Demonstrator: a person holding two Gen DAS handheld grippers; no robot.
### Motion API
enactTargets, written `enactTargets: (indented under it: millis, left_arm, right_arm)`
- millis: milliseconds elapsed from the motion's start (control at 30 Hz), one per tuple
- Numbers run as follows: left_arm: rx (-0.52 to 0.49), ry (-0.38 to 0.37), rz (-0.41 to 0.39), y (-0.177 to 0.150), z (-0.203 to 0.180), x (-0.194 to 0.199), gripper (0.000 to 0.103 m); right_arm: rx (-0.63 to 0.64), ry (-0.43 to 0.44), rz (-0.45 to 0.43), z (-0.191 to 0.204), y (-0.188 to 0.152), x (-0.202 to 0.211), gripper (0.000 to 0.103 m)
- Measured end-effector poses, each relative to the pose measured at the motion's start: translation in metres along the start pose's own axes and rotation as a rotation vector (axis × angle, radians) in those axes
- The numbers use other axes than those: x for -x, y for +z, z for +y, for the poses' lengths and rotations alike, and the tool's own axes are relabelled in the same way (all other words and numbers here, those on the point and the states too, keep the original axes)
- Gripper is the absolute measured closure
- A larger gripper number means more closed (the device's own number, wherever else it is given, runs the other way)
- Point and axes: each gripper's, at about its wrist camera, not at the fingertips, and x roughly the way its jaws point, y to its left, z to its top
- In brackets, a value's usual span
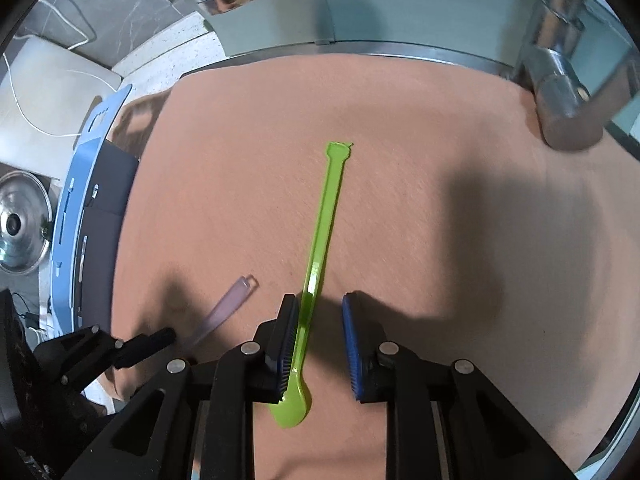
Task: Organize utensils
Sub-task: 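Close the right tool on the green spoon while the left tool grasps the pink spoon, then lift both spoons and carry them with both tools over the blue basket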
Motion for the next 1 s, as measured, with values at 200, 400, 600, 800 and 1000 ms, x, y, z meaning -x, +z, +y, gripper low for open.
enactTargets:
  millis: [200,400,600,800,1000]
  left_arm:
    - [0.107,0.036,-0.034,0.02,0.015,-0.002,0.091]
    - [0.09,-0.009,0.004,0.014,0.013,0.0,0.078]
    - [0.098,-0.021,0.013,0.014,0.014,-0.001,0.079]
    - [0.112,-0.057,0.006,0.029,0.018,-0.007,0.092]
    - [0.152,-0.073,-0.021,0.027,0.018,-0.008,0.093]
  right_arm:
    - [-0.023,0.022,0.009,-0.012,-0.014,0.004,0.088]
    - [-0.068,0.094,0.054,-0.017,-0.015,0.003,0.085]
    - [-0.043,0.084,0.048,-0.011,-0.018,0.0,0.085]
    - [0.002,0.043,0.016,0.0,-0.022,0.0,0.086]
    - [-0.076,0.095,-0.003,-0.016,-0.025,0.0,0.096]
